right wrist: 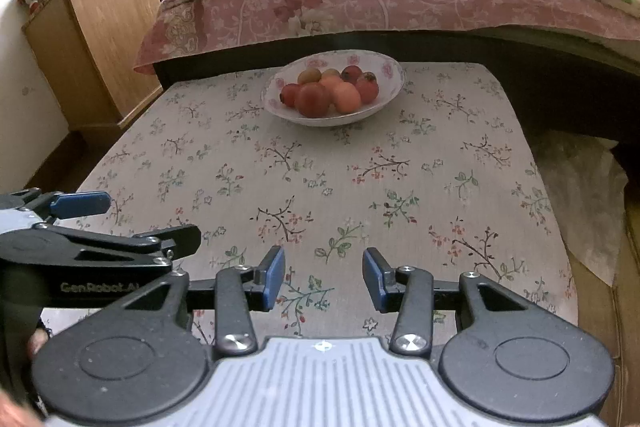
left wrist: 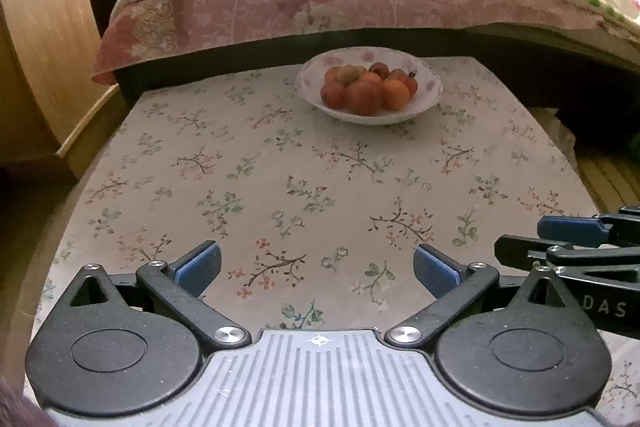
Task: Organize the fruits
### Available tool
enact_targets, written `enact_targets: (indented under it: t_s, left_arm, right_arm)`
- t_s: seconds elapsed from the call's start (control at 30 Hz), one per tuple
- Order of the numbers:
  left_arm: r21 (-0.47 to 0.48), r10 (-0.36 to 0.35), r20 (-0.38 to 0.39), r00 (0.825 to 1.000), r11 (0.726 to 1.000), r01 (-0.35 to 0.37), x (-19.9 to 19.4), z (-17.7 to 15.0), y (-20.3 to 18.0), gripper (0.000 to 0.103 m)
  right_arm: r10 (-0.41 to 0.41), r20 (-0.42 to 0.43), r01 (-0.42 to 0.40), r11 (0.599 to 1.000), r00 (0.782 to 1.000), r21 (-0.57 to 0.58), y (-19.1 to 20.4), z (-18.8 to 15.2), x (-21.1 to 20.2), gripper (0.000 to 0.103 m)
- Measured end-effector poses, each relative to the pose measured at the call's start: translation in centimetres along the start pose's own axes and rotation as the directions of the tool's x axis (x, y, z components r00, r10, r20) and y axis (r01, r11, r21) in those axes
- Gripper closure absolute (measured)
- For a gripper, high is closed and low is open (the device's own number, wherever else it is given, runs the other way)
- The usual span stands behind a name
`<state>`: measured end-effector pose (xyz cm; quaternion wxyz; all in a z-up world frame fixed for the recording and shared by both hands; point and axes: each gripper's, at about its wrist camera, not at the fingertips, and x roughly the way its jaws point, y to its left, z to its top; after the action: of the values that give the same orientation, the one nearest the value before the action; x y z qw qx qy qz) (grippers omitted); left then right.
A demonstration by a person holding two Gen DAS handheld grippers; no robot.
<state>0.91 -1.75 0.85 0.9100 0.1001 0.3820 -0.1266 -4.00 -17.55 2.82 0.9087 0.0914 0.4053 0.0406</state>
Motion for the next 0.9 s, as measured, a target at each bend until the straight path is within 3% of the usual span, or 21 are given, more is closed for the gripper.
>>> enact_targets:
  t_s: [0.27,0.9]
  left_arm:
    - [0.011,0.006,-0.034,0.999,1.000,-0.006,0.42,-0.25,-0.10,0.000]
    - [0.017,0.015,-0.035,0.999,1.000,-0.014,0.60,-0.34,-0.18,0.000]
  right_arm:
    - [0.006,-0.005,-0.006,1.000,1.000,0.003,0.00,-0.20,-0.02,0.060]
    - [0.012,-0.016,-0.011,1.000,1.000,0.015,-0.07,-0.26,0.31,0.060]
